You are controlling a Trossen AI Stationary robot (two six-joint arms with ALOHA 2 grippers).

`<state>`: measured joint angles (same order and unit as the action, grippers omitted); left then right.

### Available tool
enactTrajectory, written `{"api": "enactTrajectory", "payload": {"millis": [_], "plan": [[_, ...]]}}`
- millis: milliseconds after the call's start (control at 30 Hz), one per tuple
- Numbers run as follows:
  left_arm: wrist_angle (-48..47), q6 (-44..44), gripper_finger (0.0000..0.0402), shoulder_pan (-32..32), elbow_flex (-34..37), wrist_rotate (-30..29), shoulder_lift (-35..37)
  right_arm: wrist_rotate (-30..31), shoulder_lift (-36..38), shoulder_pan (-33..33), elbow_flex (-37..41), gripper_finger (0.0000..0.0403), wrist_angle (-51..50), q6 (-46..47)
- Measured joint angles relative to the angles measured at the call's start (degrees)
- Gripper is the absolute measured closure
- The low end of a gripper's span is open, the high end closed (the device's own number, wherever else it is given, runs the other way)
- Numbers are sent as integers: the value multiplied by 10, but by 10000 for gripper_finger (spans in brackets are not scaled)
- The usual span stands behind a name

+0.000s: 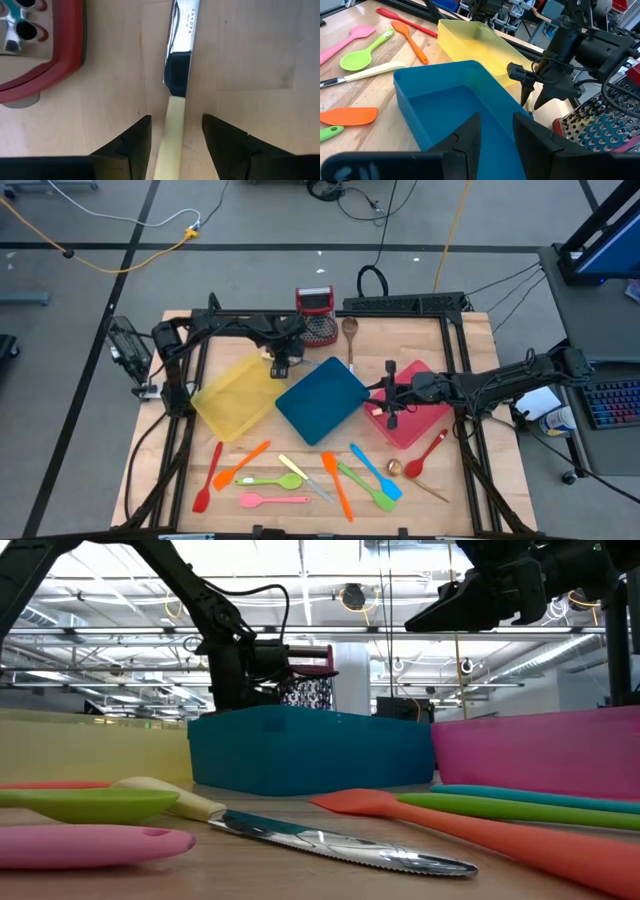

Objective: Pick & Place Kitchen Items
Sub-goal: Put the yellow table knife into the red bin

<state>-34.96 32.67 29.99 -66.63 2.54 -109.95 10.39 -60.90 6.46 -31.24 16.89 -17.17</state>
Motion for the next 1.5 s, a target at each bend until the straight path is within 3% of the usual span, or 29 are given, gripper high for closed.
{"api": "enactTrajectory", "payload": {"millis": [200,533,967,1133,1333,1500], "plan": [[-3,0,232,4,1,10,-1,0,0,0,0,298,0,0],[-14,-10,358,4,2,34,-2,0,0,0,0,298,0,0],[-44,-33,343,-18,5,9,60,0,0,0,0,298,0,0],[-54,-49,357,-29,5,-46,69,-1,-5,0,0,298,10,4],[-56,-47,336,-35,5,-66,77,0,-57,0,1,298,102,17],[-48,-44,352,-49,4,-141,104,1,-133,-5,1,298,189,2]]}}
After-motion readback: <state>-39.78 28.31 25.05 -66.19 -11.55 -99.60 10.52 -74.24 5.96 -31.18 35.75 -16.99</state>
